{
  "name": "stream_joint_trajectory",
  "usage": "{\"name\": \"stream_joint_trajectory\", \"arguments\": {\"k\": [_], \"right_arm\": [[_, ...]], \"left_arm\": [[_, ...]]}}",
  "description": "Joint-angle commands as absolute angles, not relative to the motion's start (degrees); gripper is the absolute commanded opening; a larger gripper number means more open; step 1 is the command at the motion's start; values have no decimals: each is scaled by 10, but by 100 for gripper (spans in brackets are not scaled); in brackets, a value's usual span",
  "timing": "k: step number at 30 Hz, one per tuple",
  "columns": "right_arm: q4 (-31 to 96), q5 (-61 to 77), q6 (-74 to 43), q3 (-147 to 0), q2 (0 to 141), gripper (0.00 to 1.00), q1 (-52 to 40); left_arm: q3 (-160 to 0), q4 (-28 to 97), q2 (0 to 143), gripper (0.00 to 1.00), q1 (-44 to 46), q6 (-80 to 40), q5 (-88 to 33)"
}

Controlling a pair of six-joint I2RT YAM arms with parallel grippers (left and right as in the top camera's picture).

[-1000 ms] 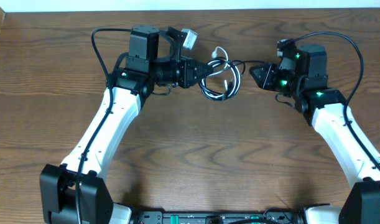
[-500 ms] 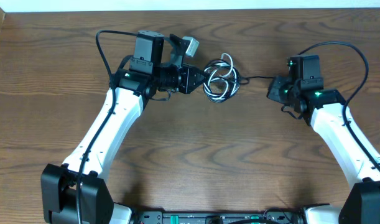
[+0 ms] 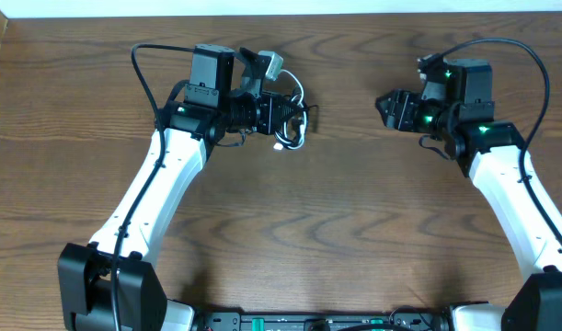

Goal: Untangle cables

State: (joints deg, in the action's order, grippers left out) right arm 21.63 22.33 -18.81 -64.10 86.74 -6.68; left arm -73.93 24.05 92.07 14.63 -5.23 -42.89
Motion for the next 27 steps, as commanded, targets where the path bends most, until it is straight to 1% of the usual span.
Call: {"name": "stream_joint_trajectory", "arguments": {"k": [1,7,10,12,14,19,27], "right_arm": [[205,291,-173,-653,869,67,-90],[177,286,-183,-652,877,67,-135],[166,287,-177,-652,882,70,-149],[158,289,-147,-652,885,73,-160],[154,301,-112,-652,885,74,-168],[146,343,-30,-652,885,66,-181],[134,331,51,-652,885,55,-205]], "left_arm": [[-736,240,907,8,146,-48,-431],[-736,239,907,8,146,-50,-467],[-736,239,907,8,146,-52,-478],[-736,236,907,8,146,-52,-505],[-736,229,907,8,146,-52,-538],[-736,195,907,8,146,-100,-580],[-736,179,907,8,146,-142,-581]]}}
